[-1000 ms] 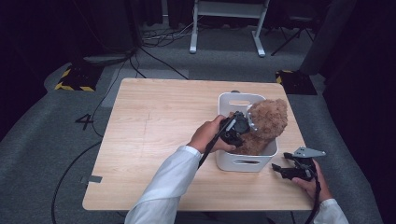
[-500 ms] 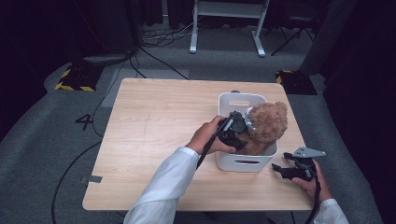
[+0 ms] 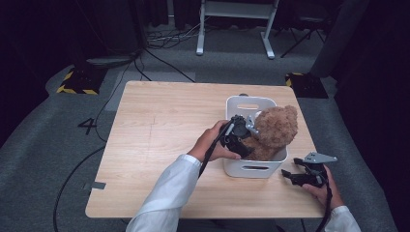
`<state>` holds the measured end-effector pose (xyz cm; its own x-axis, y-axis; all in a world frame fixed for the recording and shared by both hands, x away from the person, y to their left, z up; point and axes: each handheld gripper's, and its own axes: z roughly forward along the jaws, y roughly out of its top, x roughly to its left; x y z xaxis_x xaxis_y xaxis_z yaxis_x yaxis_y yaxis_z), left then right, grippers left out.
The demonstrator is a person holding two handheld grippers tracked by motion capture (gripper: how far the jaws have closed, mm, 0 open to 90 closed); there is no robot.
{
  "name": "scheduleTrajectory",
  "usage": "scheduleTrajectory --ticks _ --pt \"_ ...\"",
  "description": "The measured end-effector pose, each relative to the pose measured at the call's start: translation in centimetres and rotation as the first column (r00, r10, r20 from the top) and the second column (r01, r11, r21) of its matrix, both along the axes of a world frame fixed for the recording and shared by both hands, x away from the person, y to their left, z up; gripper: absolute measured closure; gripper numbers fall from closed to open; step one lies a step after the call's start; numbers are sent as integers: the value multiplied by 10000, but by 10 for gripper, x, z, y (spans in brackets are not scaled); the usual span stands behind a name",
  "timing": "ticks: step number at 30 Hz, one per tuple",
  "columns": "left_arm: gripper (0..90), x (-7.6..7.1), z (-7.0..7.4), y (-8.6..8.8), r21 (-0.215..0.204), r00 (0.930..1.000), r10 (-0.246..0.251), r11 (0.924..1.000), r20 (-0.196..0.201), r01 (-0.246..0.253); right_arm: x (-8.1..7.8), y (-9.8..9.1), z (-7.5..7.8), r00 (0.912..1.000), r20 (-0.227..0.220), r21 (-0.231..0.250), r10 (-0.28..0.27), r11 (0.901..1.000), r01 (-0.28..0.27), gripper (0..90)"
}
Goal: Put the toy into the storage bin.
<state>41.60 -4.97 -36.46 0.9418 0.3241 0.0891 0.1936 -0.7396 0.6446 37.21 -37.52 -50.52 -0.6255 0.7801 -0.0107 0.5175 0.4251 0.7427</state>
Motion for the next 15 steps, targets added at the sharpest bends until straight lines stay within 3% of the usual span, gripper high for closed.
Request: scheduleTrajectory --ticks 2,6,11,15 --pt "267 -1 -1 0 10 9999 93 10000 66 -93 0 0 0 10000 -1 -2 -1 10000 1 203" --pt "231 -1 0 3 -210 9997 220 9995 88 -218 0 0 0 10000 -1 0 -2 10000 2 203" --pt "202 -3 4 10 -858 9992 389 9956 117 -377 0 0 0 10000 0 0 0 10000 0 203" --pt "182 -4 4 12 -951 9960 827 9923 351 -790 0 0 0 10000 1 -2 1 10000 -1 203"
